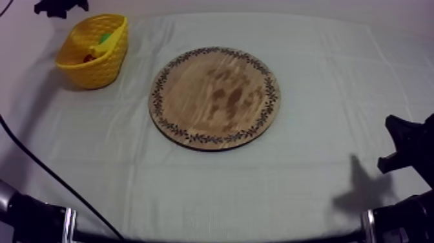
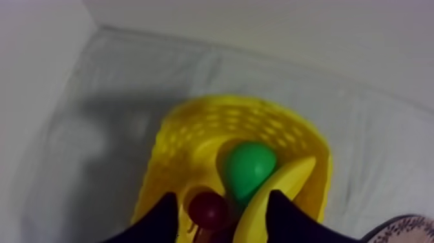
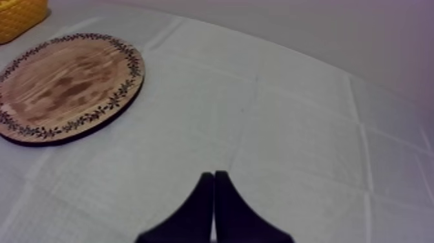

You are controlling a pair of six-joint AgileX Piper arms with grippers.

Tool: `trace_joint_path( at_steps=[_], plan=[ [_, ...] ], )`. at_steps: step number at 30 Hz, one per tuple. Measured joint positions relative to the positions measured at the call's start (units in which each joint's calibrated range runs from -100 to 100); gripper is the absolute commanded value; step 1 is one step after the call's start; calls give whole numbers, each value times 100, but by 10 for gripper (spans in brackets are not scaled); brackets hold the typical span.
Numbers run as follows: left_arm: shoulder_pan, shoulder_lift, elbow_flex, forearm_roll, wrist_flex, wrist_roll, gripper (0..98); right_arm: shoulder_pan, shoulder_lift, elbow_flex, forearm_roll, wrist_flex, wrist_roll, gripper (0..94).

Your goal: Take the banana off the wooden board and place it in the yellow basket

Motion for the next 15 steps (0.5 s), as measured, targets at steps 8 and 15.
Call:
trace_joint_path(
  at_steps=[8,15],
  plan=[
    [-174,-1138,275,173,-609,55,19,0,0,0,0,0,0,3],
    [-312,-2508,886,462,-859,-111,2,0,0,0,0,0,0,3]
  ],
)
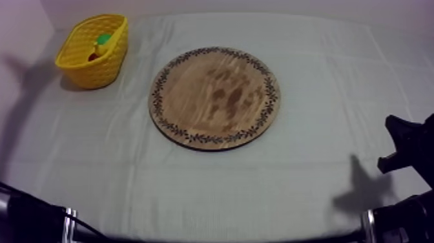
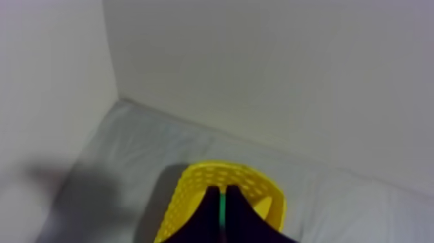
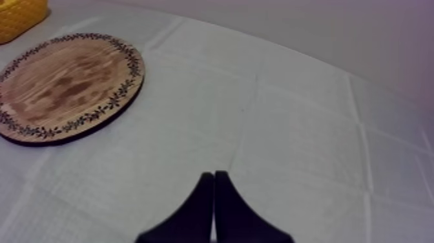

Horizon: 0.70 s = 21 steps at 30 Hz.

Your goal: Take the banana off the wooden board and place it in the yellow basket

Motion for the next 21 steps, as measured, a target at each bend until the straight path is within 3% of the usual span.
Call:
trace_joint_path(
  at_steps=[10,21],
  plan=[
    [146,-2515,1909,53,-640,-58,0,0,0,0,0,0,0,3],
    [428,-5672,5088,37,-1348,-164,0,0,0,0,0,0,0,3]
  ],
)
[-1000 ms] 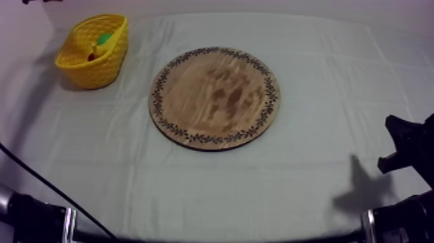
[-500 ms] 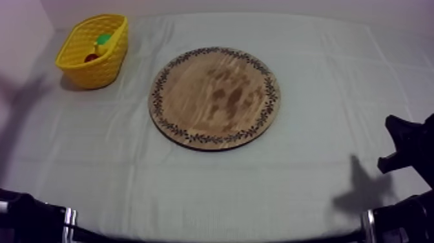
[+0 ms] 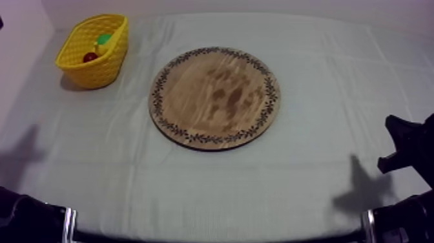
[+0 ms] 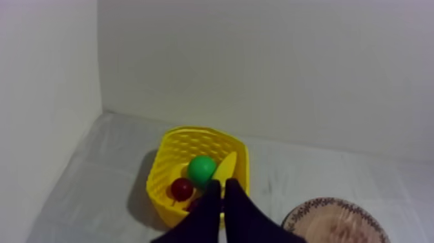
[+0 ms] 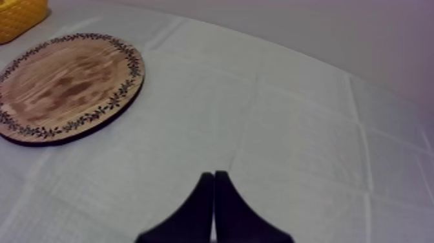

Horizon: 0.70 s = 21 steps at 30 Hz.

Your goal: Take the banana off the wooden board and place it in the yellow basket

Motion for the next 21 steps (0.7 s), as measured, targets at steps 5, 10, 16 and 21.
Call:
trace_joint_path(
  at_steps=[5,10,16,21],
  plan=[
    [12,-1282,1442,-5,-397,-45,0,0,0,0,0,0,0,3],
    [5,-2427,2692,-5,-679,-83,0,0,0,0,0,0,0,3],
    [5,-3270,3767,11,-789,-156,0,0,0,0,0,0,0,3],
    [5,-3663,4336,34,-817,-223,0,0,0,0,0,0,0,3]
  ],
)
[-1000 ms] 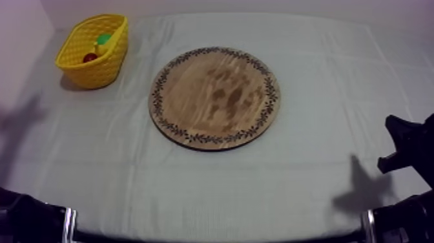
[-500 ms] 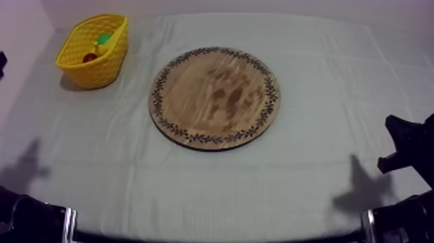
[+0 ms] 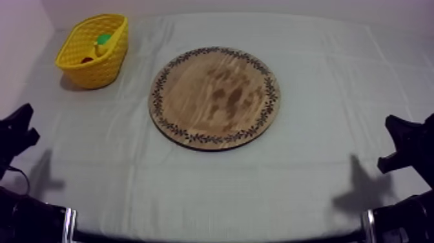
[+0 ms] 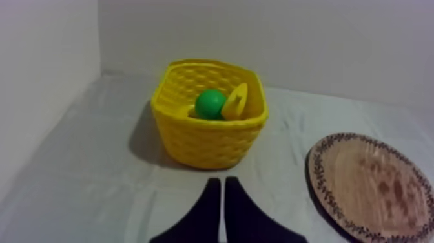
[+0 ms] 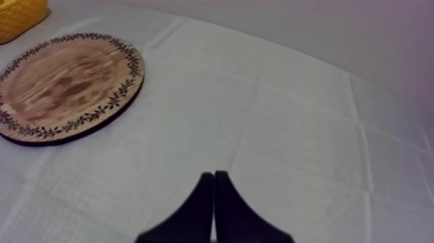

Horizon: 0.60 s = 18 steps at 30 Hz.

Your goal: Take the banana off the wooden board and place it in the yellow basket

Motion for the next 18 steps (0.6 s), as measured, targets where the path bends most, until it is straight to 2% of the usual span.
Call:
trace_joint_path(
  at_steps=[14,18],
  plan=[
    [-82,-73,395,592,33,-681,0,0,0,0,0,0,0,3],
    [-83,-73,409,649,33,-837,0,0,0,0,0,0,0,3]
  ],
)
